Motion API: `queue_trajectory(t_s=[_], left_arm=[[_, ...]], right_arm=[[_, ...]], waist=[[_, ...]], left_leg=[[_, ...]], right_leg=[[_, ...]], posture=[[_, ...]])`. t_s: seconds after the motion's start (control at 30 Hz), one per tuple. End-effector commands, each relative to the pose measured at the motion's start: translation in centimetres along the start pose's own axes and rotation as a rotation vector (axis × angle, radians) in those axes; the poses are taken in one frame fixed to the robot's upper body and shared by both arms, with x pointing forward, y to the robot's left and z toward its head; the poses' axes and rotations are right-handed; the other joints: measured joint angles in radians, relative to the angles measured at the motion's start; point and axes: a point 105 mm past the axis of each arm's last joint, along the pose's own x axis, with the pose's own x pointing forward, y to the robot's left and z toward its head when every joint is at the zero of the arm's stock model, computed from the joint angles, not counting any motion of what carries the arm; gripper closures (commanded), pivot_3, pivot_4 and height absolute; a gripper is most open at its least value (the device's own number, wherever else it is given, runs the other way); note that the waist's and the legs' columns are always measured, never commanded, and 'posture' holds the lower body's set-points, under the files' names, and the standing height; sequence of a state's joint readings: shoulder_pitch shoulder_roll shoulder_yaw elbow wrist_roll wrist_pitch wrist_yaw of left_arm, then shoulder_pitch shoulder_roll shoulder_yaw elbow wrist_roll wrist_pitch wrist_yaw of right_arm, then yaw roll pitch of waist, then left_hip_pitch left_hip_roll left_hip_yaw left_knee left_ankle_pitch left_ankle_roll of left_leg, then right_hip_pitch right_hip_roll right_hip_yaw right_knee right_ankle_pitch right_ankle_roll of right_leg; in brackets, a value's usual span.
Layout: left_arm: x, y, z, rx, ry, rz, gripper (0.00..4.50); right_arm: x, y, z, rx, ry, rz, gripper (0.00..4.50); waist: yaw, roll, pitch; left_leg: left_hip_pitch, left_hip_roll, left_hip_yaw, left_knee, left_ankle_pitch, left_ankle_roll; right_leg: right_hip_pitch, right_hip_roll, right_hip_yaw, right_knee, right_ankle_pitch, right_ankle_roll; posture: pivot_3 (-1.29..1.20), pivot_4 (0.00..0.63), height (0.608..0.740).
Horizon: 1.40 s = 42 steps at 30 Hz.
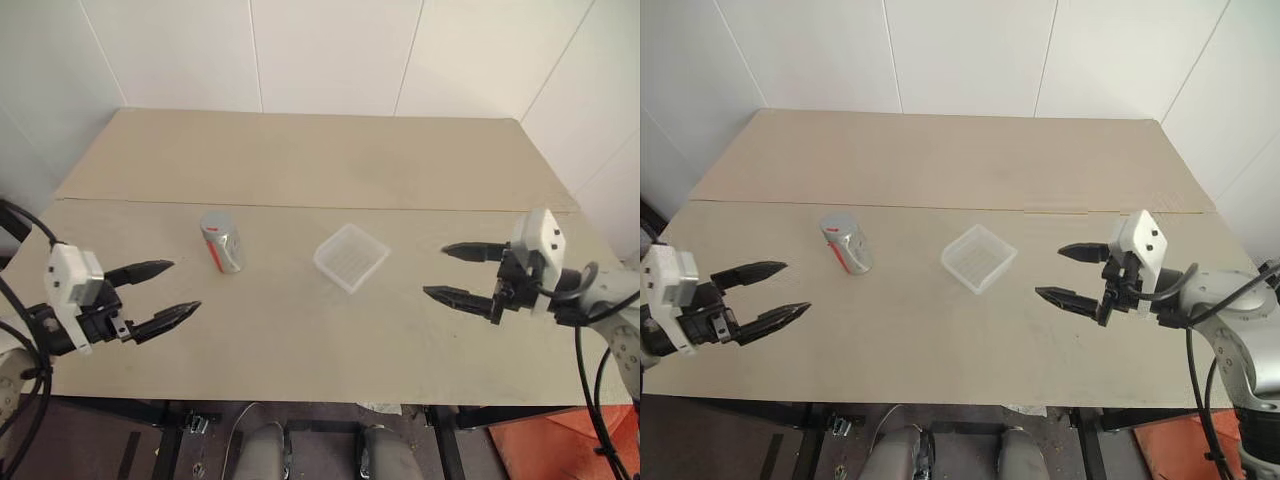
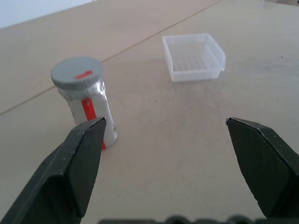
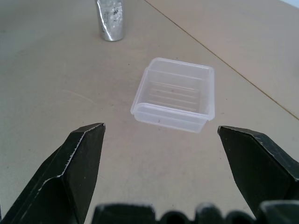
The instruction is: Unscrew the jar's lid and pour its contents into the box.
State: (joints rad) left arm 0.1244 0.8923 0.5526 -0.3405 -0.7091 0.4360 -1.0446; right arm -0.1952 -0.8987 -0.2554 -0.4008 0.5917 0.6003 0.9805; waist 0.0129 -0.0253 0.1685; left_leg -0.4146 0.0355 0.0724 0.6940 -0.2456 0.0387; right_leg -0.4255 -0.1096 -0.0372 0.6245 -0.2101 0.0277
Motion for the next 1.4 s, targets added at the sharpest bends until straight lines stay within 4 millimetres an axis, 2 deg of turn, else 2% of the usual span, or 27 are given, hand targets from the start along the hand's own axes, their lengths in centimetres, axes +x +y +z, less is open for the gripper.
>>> queue_trajectory(t_s=[0.03,0.17,0.27,0.43,0.53,0.7,0.83,1.13,1.4], left_arm=[[-0.7,0.0,0.9,0.035,-0.030,0.003,0.02],[-1.1,0.2,0.3,0.037,-0.024,0.034,0.02],[-0.9,0.6,0.2,0.042,-0.062,0.102,0.02],[1.3,1.4,-1.9,0.026,-0.097,0.290,0.02],[2.8,1.5,-2.7,0.030,-0.116,0.337,0.02],[4.5,1.9,-2.9,0.016,-0.155,0.398,0.02],[5.7,2.3,-3.0,0.003,-0.172,0.429,0.02],[7.6,3.9,-3.4,0.009,-0.159,0.452,0.02],[10.4,5.7,-3.6,0.009,-0.167,0.440,0.02]], right_arm=[[-0.5,-0.4,1.5,-0.090,-0.011,-0.053,0.00],[-0.1,-0.7,1.4,-0.115,0.015,-0.050,0.00],[0.6,-0.9,2.3,-0.114,-0.009,-0.034,0.00],[2.2,-0.6,3.3,-0.163,-0.034,0.048,0.00],[3.1,-0.5,3.9,-0.191,-0.058,0.080,0.00],[3.8,-1.0,5.1,-0.233,-0.092,0.090,0.00],[4.5,-0.6,5.6,-0.252,-0.105,0.113,0.00],[5.0,0.4,6.0,-0.265,-0.122,0.143,0.00],[5.0,0.9,6.0,-0.261,-0.131,0.166,0.00]], waist=[[-0.003,0.000,0.000],[-0.005,0.000,0.000],[-0.004,0.000,0.000],[0.000,0.000,0.000],[0.005,0.000,0.000],[-0.001,0.000,0.000],[-0.001,-0.001,0.000],[-0.001,-0.001,0.000],[-0.001,-0.001,0.000]], left_leg=[[0.000,0.000,0.000,0.000,0.000,0.000],[0.000,0.000,0.001,0.000,0.000,0.000],[0.000,0.000,0.000,0.000,0.000,0.000],[0.000,0.000,0.000,0.000,0.000,0.000],[0.000,-0.001,-0.001,0.001,0.000,0.000],[0.000,-0.001,-0.001,0.001,0.000,0.000],[0.000,-0.001,-0.001,0.001,0.000,0.000],[0.000,-0.002,-0.001,0.001,0.000,0.000],[0.000,-0.002,-0.001,0.001,0.000,0.000]], right_leg=[[0.000,0.000,0.000,0.000,0.000,0.000],[-0.001,0.000,0.000,0.000,0.000,0.000],[0.000,0.000,0.000,0.000,-0.001,-0.002],[0.000,0.001,0.000,0.000,0.000,-0.001],[0.001,0.000,0.000,-0.001,0.000,0.000],[0.001,0.000,0.000,0.000,0.001,0.000],[0.001,0.001,0.000,0.000,0.001,0.000],[0.001,0.000,-0.001,0.001,0.001,0.000],[0.001,0.000,-0.001,0.001,0.001,0.001]], posture=[[0.00,0.150,0.740],[0.00,0.150,0.740],[0.00,0.150,0.740],[0.00,0.150,0.740],[0.00,0.150,0.740],[0.00,0.150,0.740],[0.00,0.150,0.740],[0.00,0.150,0.740],[0.00,0.150,0.740]])
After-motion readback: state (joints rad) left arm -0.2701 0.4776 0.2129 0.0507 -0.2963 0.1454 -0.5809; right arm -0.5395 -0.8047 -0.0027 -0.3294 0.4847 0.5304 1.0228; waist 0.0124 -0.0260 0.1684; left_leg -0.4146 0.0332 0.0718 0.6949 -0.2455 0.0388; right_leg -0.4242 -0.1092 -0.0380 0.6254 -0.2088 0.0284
